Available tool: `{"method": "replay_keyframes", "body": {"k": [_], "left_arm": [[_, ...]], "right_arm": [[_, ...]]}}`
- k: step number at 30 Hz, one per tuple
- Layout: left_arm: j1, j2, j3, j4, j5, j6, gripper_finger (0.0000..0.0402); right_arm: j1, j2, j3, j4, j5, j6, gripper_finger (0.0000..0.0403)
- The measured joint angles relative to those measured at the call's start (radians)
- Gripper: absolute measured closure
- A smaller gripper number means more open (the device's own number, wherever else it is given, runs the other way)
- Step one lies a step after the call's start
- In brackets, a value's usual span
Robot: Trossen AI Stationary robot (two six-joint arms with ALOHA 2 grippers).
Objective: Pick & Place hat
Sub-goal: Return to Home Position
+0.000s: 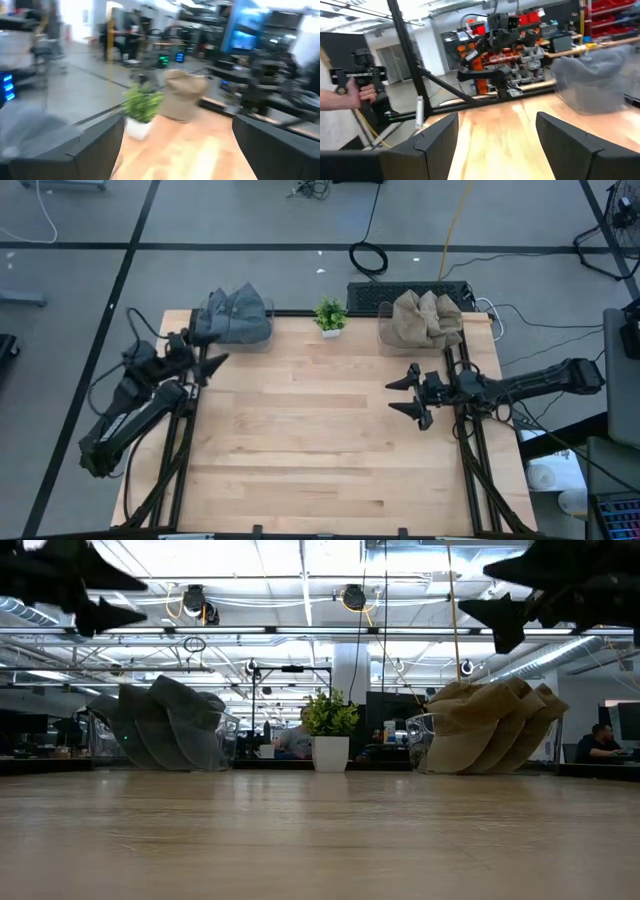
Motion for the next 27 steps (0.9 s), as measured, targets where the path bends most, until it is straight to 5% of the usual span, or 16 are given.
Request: {"method": "replay_keyframes", "body": {"k": [4,11,18,27], "left_arm": [[0.000,0.000,-0.116,0.147,-0.033,-0.049,0.0020],[-0.047,0.000,-0.346,0.597,0.142,-0.233,0.0020],[-0.189,0.000,-0.338,0.563,0.075,-0.201,0.0020],[-0.500,0.000,-0.338,0.499,-0.163,-0.201,0.0020]], "right_arm": [[0.000,-0.003,-0.042,0.020,0.020,0.006,0.0149],[0.000,-0.009,-0.142,0.185,0.022,-0.022,0.0149],[0.000,-0.009,-0.146,0.146,0.036,-0.048,0.0149],[0.000,-0.008,-0.148,0.160,0.179,-0.041,0.0149]]}}
